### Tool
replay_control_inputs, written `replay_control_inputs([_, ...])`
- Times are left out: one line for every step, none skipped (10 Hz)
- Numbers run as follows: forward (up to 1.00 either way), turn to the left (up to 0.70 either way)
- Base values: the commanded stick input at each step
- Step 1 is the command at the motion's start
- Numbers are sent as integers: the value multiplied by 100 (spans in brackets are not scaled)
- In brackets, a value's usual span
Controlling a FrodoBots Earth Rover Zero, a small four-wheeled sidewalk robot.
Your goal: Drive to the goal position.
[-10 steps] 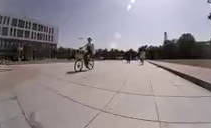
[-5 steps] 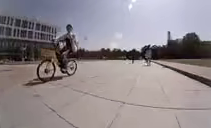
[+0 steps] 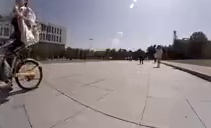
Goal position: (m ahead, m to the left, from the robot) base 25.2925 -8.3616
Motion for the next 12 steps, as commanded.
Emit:
replay_control_inputs([100, 0])
replay_control_inputs([100, 0])
replay_control_inputs([100, 0])
replay_control_inputs([100, 0])
replay_control_inputs([100, 0])
replay_control_inputs([100, 0])
replay_control_inputs([100, 0])
replay_control_inputs([100, 0])
replay_control_inputs([100, 0])
replay_control_inputs([100, 0])
replay_control_inputs([100, 0])
replay_control_inputs([100, 0])
